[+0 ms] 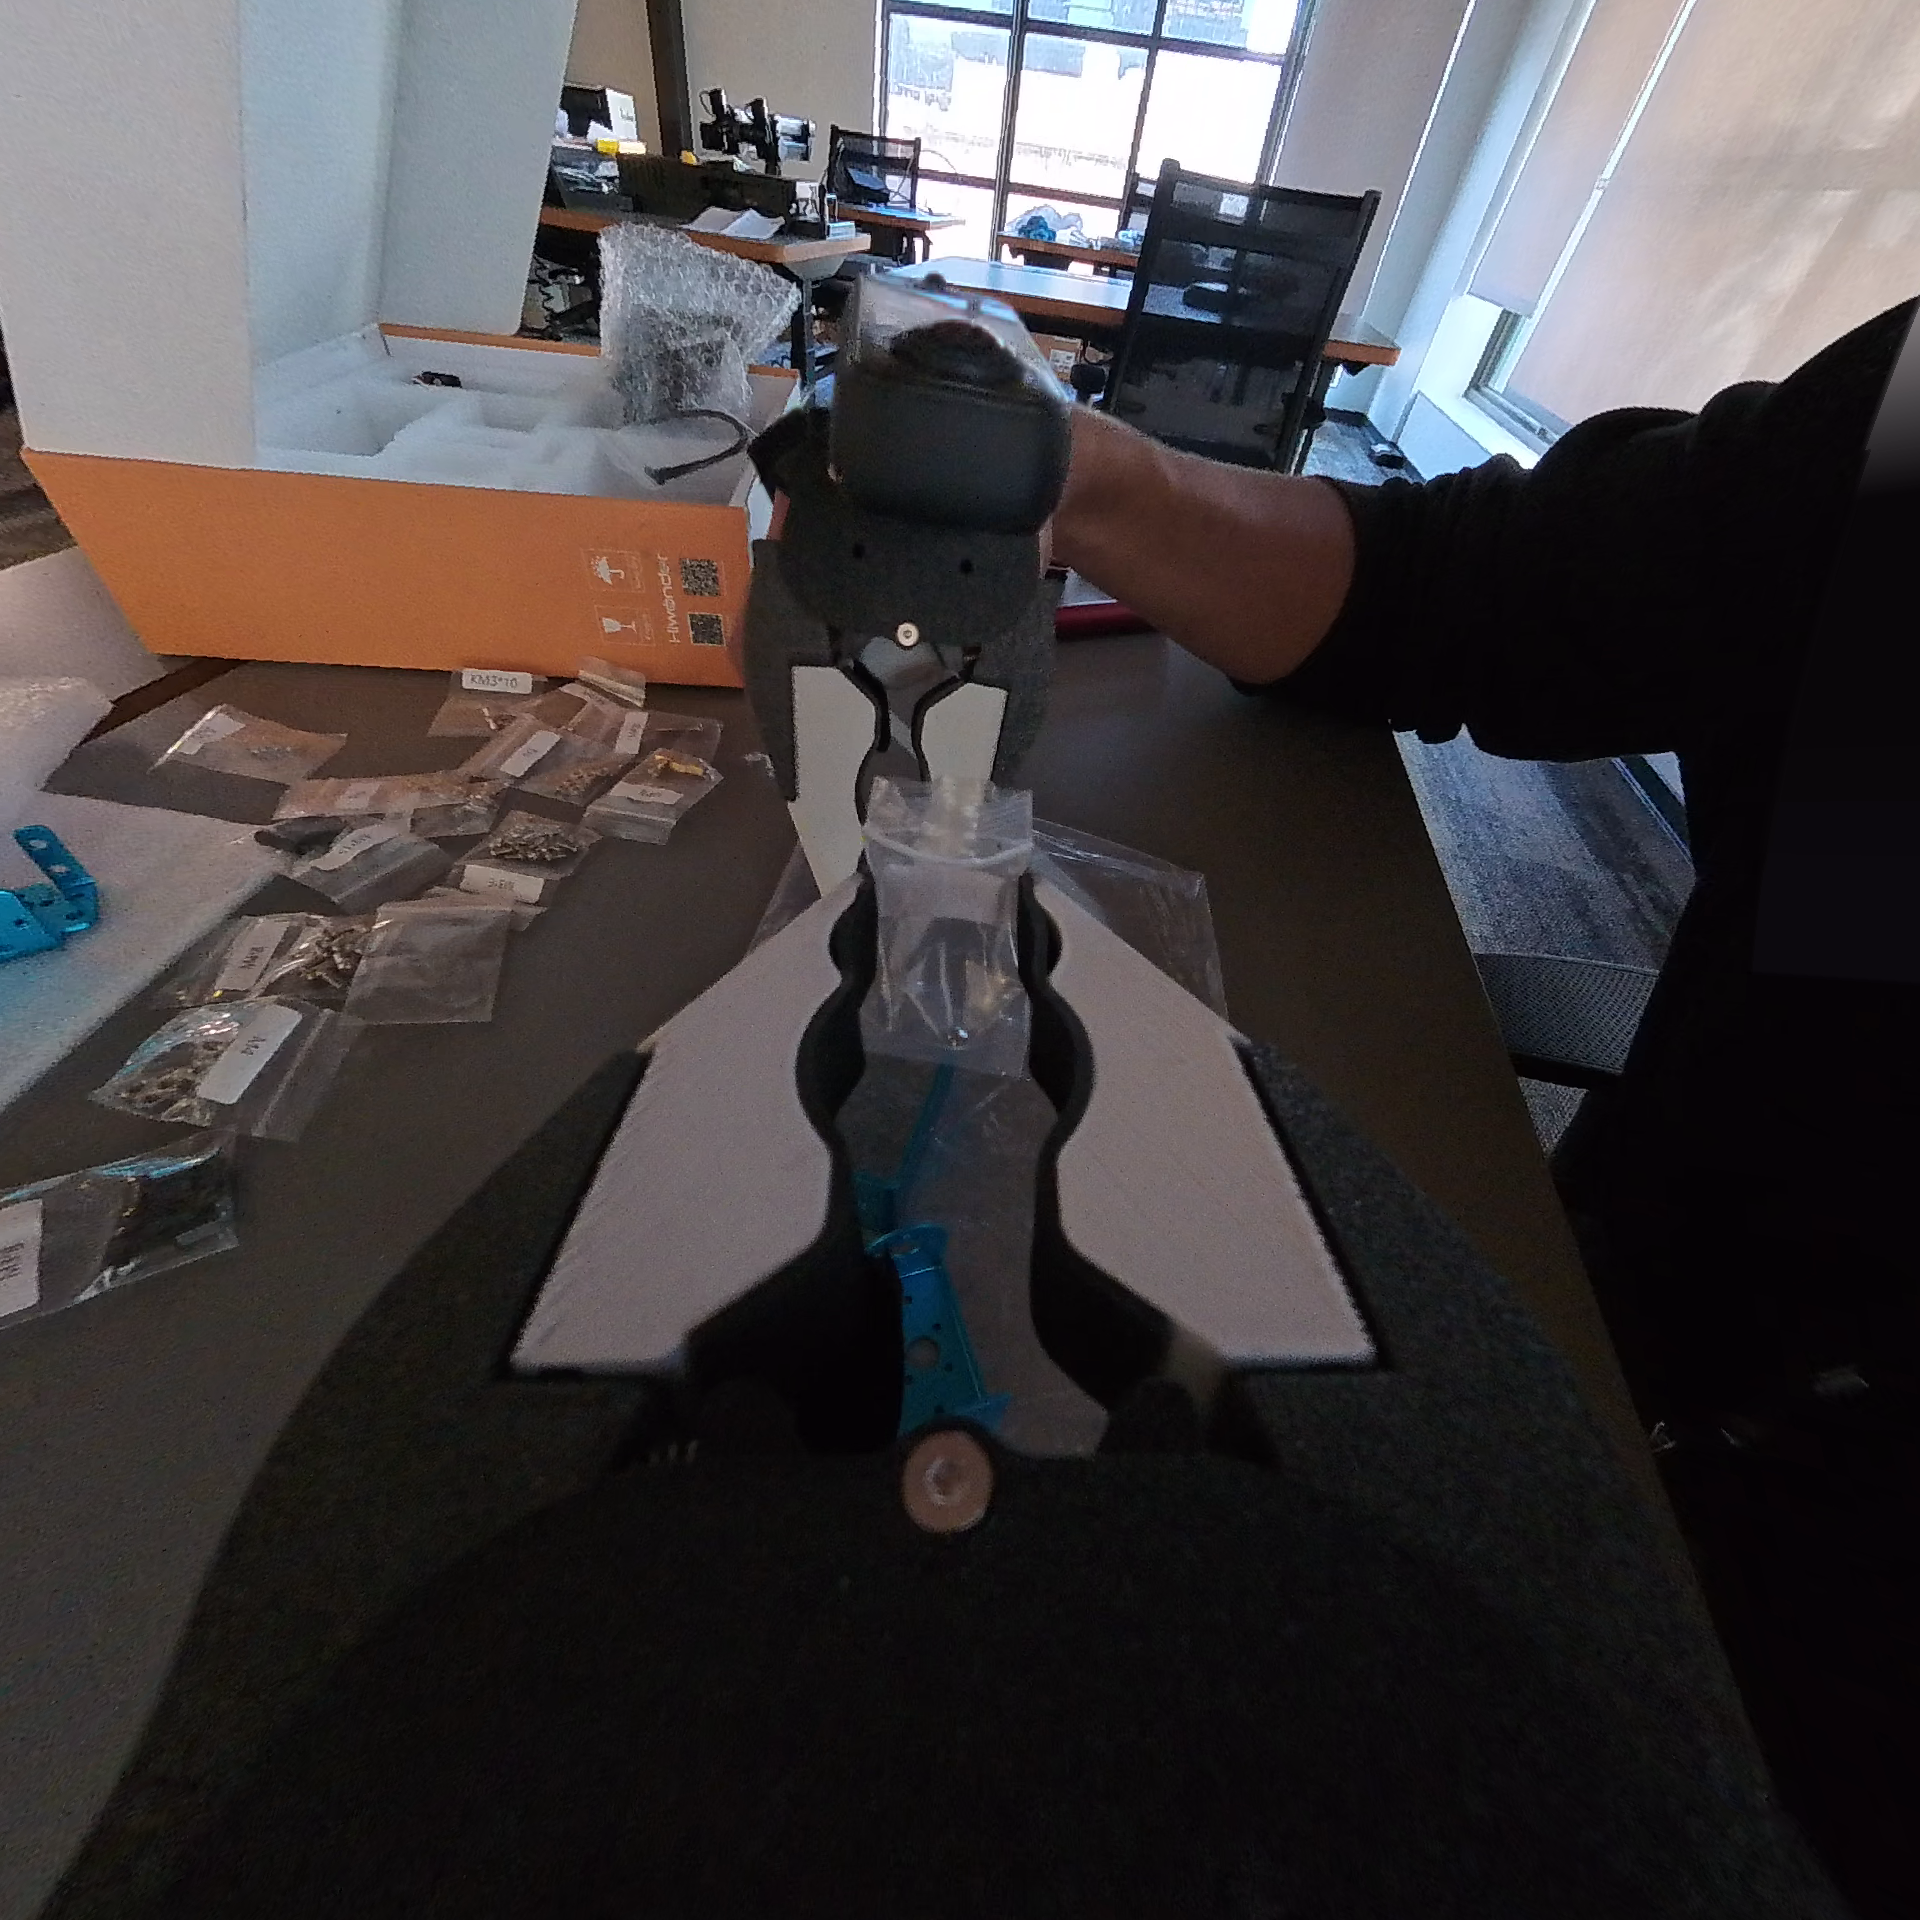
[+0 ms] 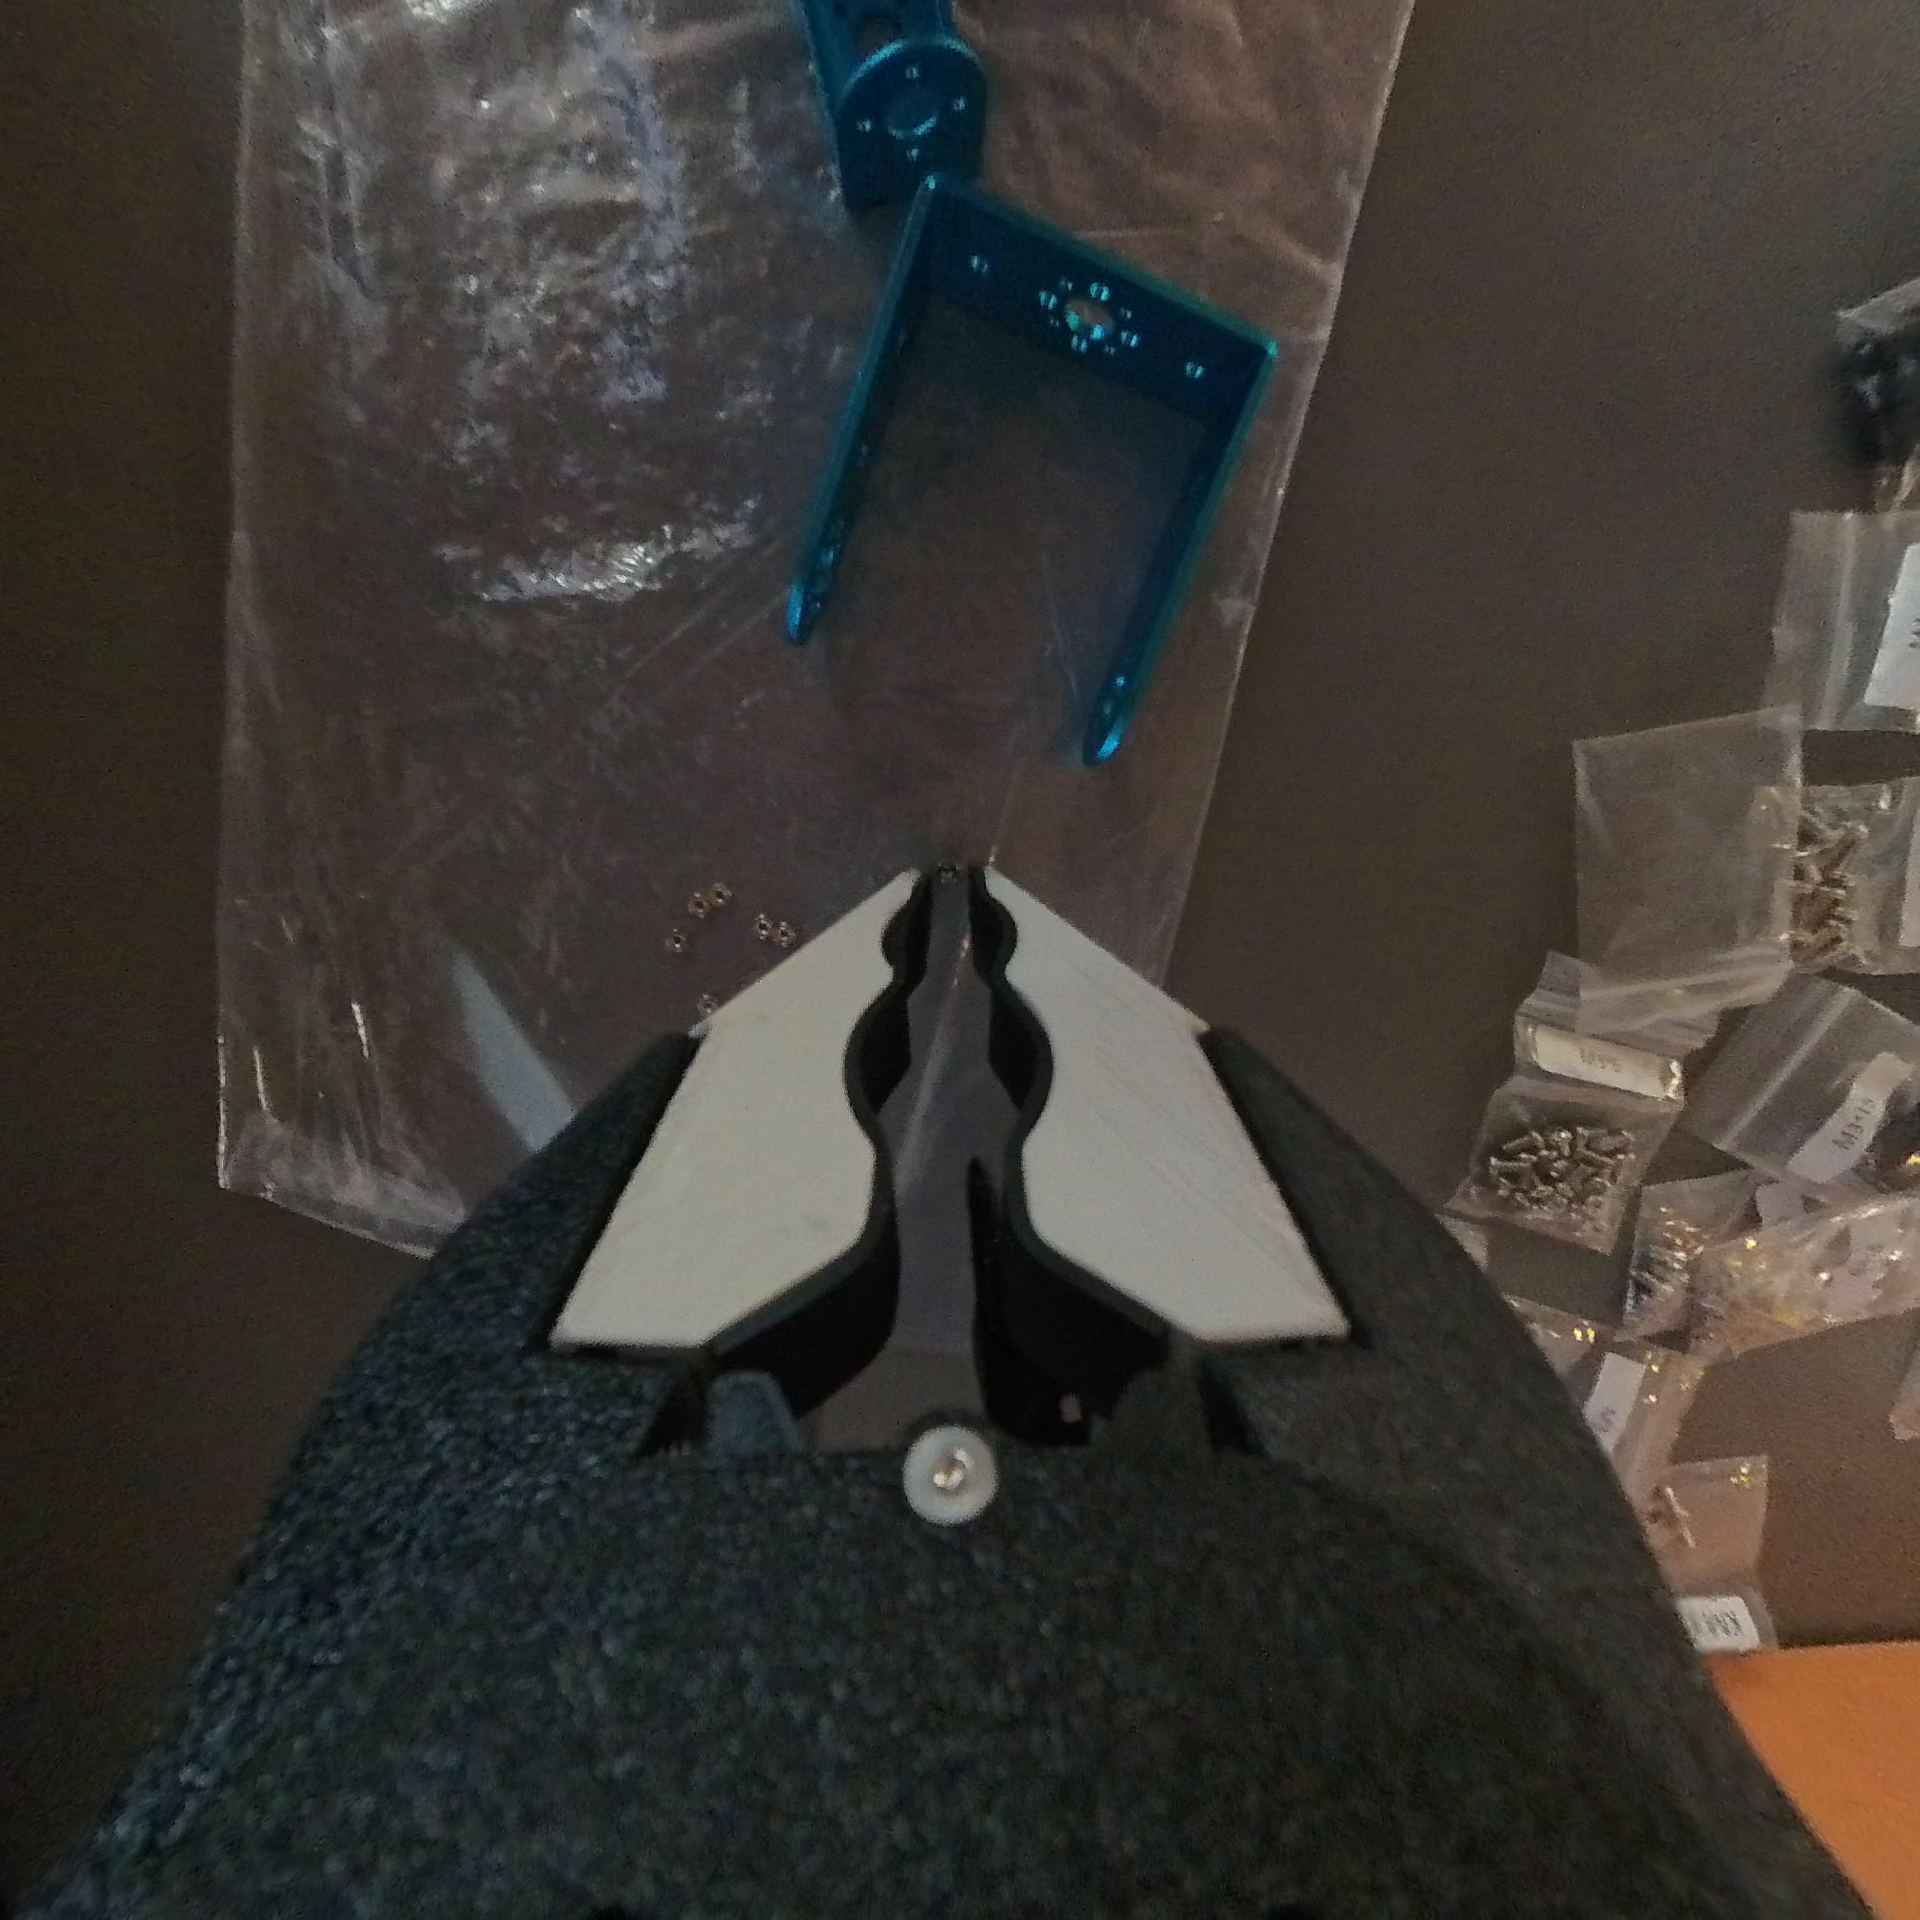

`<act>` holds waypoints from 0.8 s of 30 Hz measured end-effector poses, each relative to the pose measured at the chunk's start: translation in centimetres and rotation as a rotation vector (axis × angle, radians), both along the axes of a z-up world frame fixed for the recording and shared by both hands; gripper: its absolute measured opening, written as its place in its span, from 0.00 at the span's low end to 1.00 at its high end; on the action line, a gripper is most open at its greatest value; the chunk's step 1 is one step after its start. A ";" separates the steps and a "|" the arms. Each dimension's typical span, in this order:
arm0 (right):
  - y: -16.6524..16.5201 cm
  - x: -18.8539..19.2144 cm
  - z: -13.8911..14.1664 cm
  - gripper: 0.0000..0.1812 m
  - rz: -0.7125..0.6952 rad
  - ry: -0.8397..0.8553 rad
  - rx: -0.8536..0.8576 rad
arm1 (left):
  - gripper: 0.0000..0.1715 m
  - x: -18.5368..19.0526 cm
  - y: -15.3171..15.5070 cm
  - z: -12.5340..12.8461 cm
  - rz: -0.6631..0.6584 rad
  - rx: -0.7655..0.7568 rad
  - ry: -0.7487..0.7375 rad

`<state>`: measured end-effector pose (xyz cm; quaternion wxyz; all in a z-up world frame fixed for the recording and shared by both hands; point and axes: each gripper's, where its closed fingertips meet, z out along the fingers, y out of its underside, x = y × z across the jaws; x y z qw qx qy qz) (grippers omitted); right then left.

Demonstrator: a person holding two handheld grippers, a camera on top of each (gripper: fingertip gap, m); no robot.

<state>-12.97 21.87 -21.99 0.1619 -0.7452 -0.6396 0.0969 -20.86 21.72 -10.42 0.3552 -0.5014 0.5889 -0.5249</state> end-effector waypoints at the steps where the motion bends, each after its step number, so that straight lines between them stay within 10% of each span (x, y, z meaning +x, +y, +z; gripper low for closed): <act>1: 0.1 0.1 0.0 0.04 -0.003 -0.012 0.006 | 0.15 0.0 -0.1 -0.1 -0.003 -0.001 0.003; 18: 0.4 -0.1 0.2 0.01 0.016 -0.003 -0.020 | 0.15 0.1 -0.1 -0.3 -0.004 -0.001 0.014; 24: 0.1 -1.9 5.5 0.01 0.039 0.195 0.044 | 0.15 0.3 -0.5 -1.0 -0.015 0.004 0.036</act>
